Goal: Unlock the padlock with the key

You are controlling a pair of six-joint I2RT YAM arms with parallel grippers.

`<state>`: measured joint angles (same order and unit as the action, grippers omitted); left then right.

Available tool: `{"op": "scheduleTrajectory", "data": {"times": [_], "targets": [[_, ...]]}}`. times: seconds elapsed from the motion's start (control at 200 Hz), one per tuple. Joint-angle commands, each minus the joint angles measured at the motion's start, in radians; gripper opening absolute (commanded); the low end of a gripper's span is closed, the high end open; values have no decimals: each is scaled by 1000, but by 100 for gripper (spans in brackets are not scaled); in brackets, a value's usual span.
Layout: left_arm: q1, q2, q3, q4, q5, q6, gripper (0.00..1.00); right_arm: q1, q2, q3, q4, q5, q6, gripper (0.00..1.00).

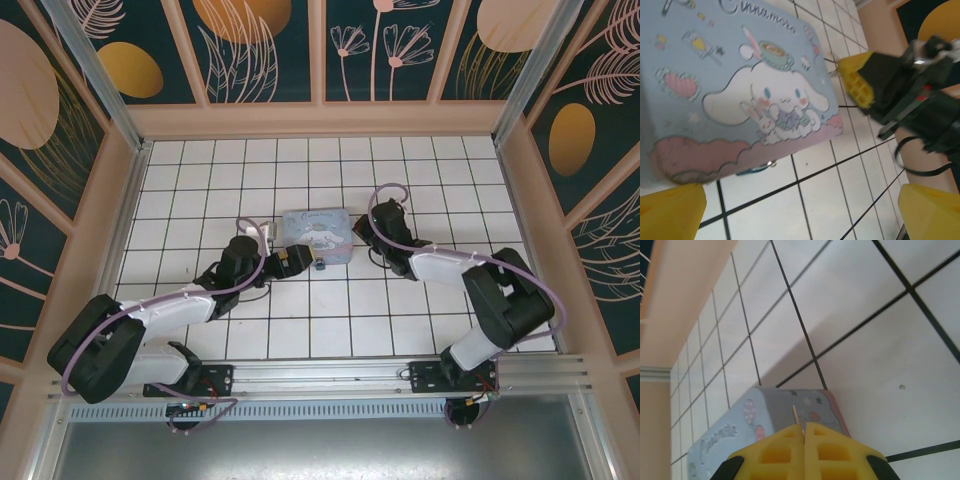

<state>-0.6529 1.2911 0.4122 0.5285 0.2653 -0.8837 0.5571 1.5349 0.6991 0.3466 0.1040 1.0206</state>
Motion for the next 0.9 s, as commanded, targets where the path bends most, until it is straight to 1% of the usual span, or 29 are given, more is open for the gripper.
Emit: {"op": "scheduleTrajectory", "data": {"times": [0.0, 0.16, 0.19, 0.305, 0.38, 0.495, 0.616, 0.896], "targets": [[-2, -8, -41, 72, 46, -6, 99, -4, -67, 57, -59, 27, -58, 0], [-4, 11, -71, 118, 73, -14, 99, -4, -40, 147, -46, -80, -114, 0], [-4, 14, -72, 123, 74, -14, 98, -4, -29, 160, -30, -85, -122, 0], [-12, 53, -67, 138, 84, -7, 99, 3, 24, 194, 81, -214, -158, 0], [-22, 90, -61, 155, 92, 4, 98, 11, 63, 217, 131, -266, -161, 0], [-33, 150, -55, 185, 104, 24, 98, 15, 136, 289, 83, -328, -150, 0], [-36, 201, -46, 219, 112, 30, 98, 23, 174, 301, 76, -328, -146, 0], [-48, 300, 10, 252, 121, 61, 97, 32, 223, 241, 137, -318, -124, 0]]}}
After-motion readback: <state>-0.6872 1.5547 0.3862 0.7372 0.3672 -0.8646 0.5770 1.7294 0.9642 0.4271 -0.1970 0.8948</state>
